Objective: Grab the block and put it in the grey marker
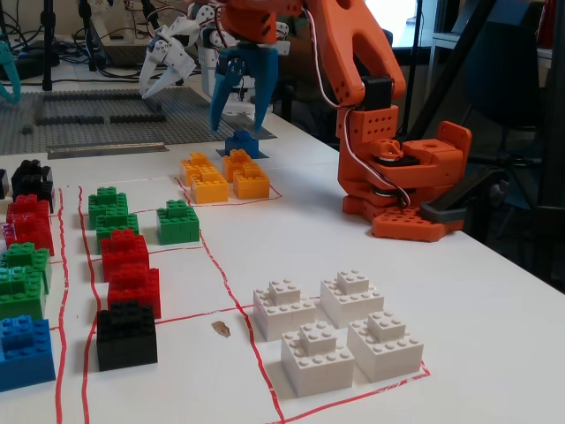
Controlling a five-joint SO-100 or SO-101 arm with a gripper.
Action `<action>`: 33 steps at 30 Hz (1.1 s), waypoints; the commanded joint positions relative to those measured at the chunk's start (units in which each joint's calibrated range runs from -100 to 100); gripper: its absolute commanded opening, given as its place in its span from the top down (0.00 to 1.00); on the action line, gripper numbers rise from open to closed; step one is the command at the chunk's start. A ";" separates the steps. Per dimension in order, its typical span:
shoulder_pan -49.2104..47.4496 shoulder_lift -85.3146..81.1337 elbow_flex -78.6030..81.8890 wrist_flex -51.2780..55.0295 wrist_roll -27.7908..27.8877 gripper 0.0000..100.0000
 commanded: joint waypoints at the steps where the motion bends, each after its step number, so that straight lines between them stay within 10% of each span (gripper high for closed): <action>1: 1.56 -17.95 -1.76 3.52 0.49 0.72; 16: -29.06 -37.72 34.28 1.89 -21.54 0.96; 33: -66.83 -35.48 29.65 -1.87 -43.86 1.00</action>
